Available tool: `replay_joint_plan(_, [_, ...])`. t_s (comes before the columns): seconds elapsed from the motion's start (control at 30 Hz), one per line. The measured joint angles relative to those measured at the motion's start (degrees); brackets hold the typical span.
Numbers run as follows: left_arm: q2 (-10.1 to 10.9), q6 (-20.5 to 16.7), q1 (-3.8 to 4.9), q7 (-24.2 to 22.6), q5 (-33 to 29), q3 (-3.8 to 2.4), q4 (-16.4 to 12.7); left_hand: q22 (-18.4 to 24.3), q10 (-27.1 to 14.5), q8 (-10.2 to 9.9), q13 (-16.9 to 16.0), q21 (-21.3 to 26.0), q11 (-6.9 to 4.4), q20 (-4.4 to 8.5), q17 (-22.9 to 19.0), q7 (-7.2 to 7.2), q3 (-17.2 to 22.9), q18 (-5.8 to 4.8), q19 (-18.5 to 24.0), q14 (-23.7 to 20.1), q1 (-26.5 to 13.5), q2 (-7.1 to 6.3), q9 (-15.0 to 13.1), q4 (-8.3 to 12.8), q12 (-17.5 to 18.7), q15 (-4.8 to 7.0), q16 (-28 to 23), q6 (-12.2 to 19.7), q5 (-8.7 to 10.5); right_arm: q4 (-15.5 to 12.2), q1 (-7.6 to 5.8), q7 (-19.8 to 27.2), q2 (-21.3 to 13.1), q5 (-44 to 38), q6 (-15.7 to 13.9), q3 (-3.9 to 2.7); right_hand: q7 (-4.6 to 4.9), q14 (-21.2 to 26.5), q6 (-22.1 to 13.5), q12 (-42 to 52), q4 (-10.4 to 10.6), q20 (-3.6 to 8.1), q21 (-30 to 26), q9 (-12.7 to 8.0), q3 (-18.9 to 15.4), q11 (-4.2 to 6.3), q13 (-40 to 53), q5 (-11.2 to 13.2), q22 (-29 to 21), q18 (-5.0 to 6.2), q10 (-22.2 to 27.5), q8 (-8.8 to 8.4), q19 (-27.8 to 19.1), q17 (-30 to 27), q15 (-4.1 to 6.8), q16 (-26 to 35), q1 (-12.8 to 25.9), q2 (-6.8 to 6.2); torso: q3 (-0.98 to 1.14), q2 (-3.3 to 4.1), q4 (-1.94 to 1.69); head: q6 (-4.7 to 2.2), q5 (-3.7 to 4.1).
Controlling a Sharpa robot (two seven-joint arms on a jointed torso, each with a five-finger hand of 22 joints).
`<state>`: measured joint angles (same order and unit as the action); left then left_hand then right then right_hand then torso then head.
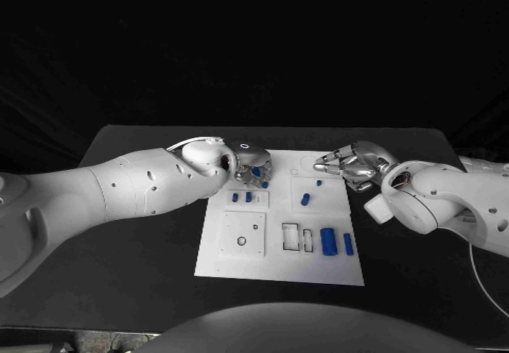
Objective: Assemble the parts on the task board
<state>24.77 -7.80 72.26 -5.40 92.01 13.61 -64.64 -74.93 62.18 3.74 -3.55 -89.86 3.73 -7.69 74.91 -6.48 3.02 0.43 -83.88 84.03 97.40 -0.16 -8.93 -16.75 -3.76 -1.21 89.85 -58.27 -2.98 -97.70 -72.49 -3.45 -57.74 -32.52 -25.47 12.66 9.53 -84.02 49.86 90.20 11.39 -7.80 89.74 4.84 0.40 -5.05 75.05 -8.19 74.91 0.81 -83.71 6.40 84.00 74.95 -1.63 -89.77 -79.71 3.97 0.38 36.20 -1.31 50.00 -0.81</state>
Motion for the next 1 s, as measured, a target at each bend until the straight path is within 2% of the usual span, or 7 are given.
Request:
replay_joint_plan(0.6, [-1.31,1.74,-0.14,-0.18,0.02,-0.01,1.43,0.01,-0.25,0.0,0.0,0.0,0.15,0.0,0.0,-0.05,1.52,0.0,0.0,0.0,0.69,0.57,0.41,0.1,0.0,0.0,0.0,0.05,0.0,0.07,0.0,-0.15,0.17,0.0,0.15,0.0,0.0,0.0,0.0,0.03,0.0,0.0,0.0,0.0,0.0,0.0,0.05,0.0,-0.01,0.0,0.0,0.0,0.0,-0.01,0.0,0.0,0.0,0.0,0.02,-0.04,0.03,0.0,0.05])
replay_joint_plan(1.0, [-1.53,2.84,-0.09,-0.23,0.02,-0.09,1.5,0.01,-0.25,0.0,0.01,0.0,0.15,0.2,0.04,-0.05,2.22,0.0,-0.2,0.0,1.52,-0.02,0.56,0.16,0.0,0.0,0.0,0.04,0.0,0.06,0.0,-0.19,0.16,0.02,0.21,0.0,0.0,0.0,0.0,0.09,0.0,0.0,0.0,0.0,0.01,0.0,0.0,0.0,0.02,0.0,0.0,0.0,0.0,-0.02,0.0,0.0,0.0,0.0,0.02,-0.03,0.01,0.0,0.02])
